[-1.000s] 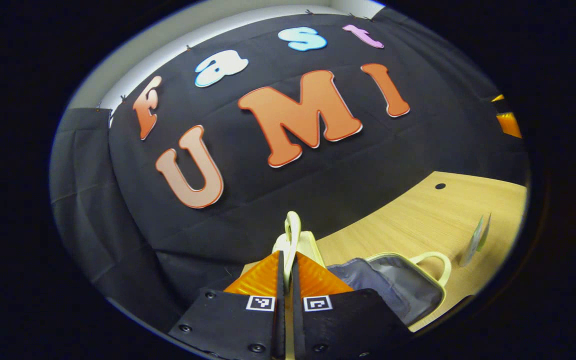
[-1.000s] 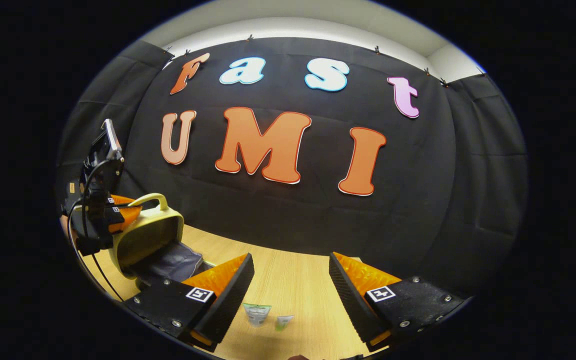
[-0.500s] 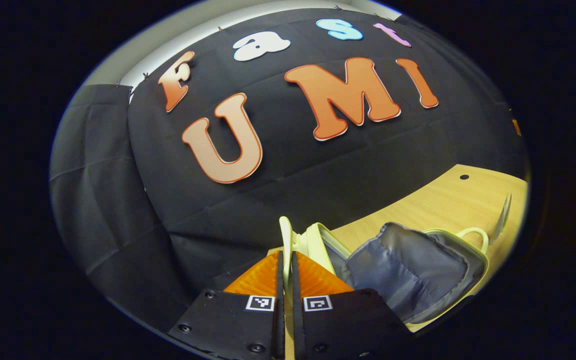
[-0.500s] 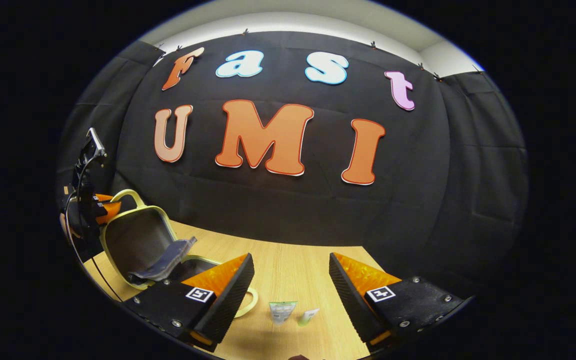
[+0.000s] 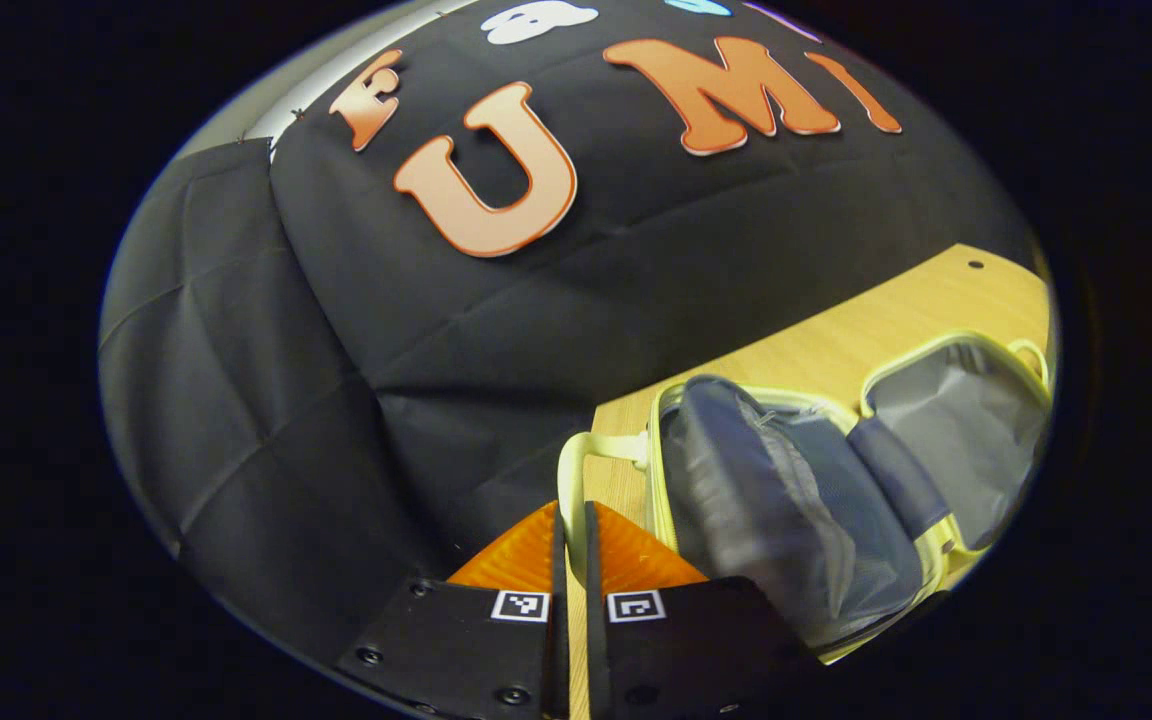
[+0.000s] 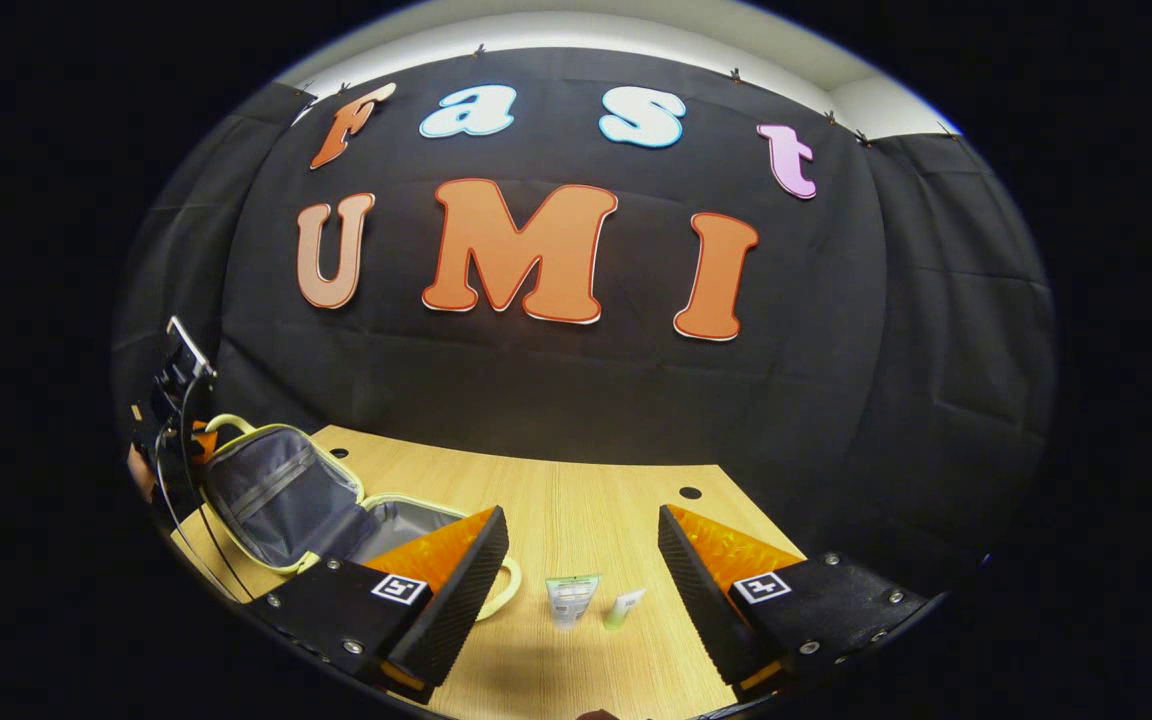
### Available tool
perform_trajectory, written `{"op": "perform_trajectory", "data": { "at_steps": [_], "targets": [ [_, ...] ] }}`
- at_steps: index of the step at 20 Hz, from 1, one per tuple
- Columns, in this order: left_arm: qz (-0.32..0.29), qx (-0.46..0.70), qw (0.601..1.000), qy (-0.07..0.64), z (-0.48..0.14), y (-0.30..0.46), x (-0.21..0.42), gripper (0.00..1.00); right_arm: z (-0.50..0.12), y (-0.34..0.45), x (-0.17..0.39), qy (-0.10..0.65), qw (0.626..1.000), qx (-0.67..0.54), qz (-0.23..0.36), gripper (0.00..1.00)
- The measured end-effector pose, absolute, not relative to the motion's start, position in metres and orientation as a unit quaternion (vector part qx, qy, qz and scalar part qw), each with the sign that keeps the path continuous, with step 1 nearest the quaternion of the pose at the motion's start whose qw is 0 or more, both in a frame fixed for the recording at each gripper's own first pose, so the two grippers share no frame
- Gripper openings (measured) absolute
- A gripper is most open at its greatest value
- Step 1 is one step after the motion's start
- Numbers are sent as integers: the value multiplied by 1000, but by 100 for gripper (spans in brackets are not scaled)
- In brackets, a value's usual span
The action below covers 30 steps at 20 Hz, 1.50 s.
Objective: First open the suitcase, pack the skin care products into it, and then close the suitcase.
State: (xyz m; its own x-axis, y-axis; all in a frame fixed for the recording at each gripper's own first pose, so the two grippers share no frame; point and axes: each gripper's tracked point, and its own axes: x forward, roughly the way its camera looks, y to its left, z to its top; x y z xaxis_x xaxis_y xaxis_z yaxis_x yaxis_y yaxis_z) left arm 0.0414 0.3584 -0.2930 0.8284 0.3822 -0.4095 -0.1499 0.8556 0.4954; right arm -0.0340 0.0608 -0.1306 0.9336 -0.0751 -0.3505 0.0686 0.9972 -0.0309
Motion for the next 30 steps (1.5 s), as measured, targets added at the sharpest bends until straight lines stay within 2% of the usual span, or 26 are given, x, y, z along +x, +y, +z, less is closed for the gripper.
{"op": "perform_trajectory", "data": {
  "at_steps": [5, 7, 8, 9, 10, 11, 14, 19, 30],
  "targets": [
    [171, 197, 910, 323, -353, 382, 21, 7, -135, 56, -38, 187, 981, -18, -42, 95],
    [180, 250, 895, 323, -359, 386, 16, 24, -138, 52, -37, 187, 981, -24, -45, 95],
    [172, 264, 893, 320, -360, 375, 15, 30, -140, 50, -38, 188, 981, -24, -46, 95],
    [158, 269, 897, 312, -358, 359, 16, 41, -144, 49, -38, 189, 981, -23, -46, 95],
    [146, 268, 904, 298, -354, 344, 19, 60, -146, 47, -39, 190, 980, -24, -46, 96],
    [138, 259, 913, 284, -347, 328, 20, 70, -148, 44, -40, 189, 981, -24, -45, 95],
    [104, 188, 940, 265, -345, 251, 14, 88, -160, 32, -38, 191, 980, -24, -41, 96],
    [40, 160, 956, 243, -333, 120, 22, 93, -180, 1, -30, 204, 978, -29, -24, 96],
    [-57, 104, 965, 235, -347, -115, 31, 93, -204, -65, -21, 217, 975, -38, 34, 96]
  ]
}}
